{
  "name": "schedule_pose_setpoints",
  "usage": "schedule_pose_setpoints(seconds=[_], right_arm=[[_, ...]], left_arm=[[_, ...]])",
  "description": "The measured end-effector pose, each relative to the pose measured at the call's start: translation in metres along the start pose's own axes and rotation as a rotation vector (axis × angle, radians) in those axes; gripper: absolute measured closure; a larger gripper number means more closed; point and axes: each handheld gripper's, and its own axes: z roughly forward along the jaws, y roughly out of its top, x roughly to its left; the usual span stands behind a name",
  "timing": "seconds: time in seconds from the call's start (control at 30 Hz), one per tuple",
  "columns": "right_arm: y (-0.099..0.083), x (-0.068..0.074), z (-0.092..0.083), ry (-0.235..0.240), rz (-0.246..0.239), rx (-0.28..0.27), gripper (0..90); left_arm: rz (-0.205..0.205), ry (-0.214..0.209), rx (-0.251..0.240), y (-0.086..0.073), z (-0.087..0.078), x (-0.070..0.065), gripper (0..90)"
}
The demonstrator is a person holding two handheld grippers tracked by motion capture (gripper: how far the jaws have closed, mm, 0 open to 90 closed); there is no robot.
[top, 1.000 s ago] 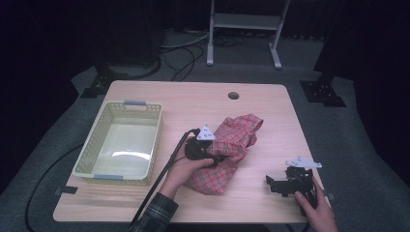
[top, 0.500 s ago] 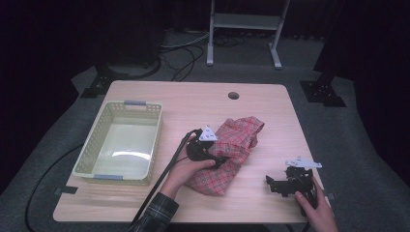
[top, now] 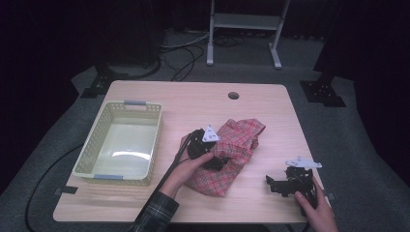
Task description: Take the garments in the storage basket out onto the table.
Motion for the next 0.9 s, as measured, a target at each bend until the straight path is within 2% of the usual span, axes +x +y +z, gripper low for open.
schedule_pose_setpoints(seconds=[0.03, 0.07, 0.2, 0.27, 0.3, 0.4, 0.43, 0.5, 0.53, 0.57, 0.87, 0.9], right_arm=[[0.000, 0.000, 0.000, 0.000, 0.000, 0.000, 0.0], [0.000, 0.000, 0.000, 0.000, 0.000, 0.000, 0.0], [0.000, 0.000, 0.000, 0.000, 0.001, 0.000, 0.0], [0.000, 0.000, 0.000, 0.000, 0.001, 0.000, 0.0], [0.000, 0.000, 0.000, 0.000, 0.000, 0.000, 0.0], [0.000, 0.000, 0.000, 0.000, 0.001, 0.000, 0.0], [0.000, 0.000, 0.000, 0.000, 0.001, 0.000, 0.0], [0.000, 0.000, 0.000, 0.000, 0.001, -0.001, 0.0], [0.000, 0.000, 0.000, 0.000, 0.001, -0.001, 0.0], [0.000, 0.000, 0.000, 0.000, 0.001, -0.001, 0.0], [0.000, 0.000, 0.000, 0.000, 0.001, -0.001, 0.0], [0.000, 0.000, 0.000, 0.000, 0.002, -0.001, 0.0]], left_arm=[[-0.014, -0.019, -0.019, 0.000, -0.001, 0.002, 1.8], [-0.014, -0.019, -0.019, 0.000, -0.001, 0.002, 1.8], [-0.031, -0.037, -0.079, 0.001, -0.005, 0.004, 1.8], [-0.028, -0.042, -0.128, 0.003, -0.010, 0.005, 1.8], [-0.028, -0.042, -0.128, 0.003, -0.010, 0.005, 1.8], [-0.017, -0.042, -0.176, 0.004, -0.015, 0.006, 1.8], [-0.023, -0.042, -0.200, 0.005, -0.019, 0.007, 1.8], [-0.032, -0.044, -0.212, 0.005, -0.021, 0.008, 1.8], [-0.037, -0.042, -0.237, 0.006, -0.024, 0.008, 1.8], [-0.037, -0.042, -0.237, 0.006, -0.024, 0.008, 1.8], [-0.021, -0.035, -0.343, 0.010, -0.043, 0.008, 1.8], [-0.020, -0.039, -0.366, 0.011, -0.048, 0.007, 1.8]])
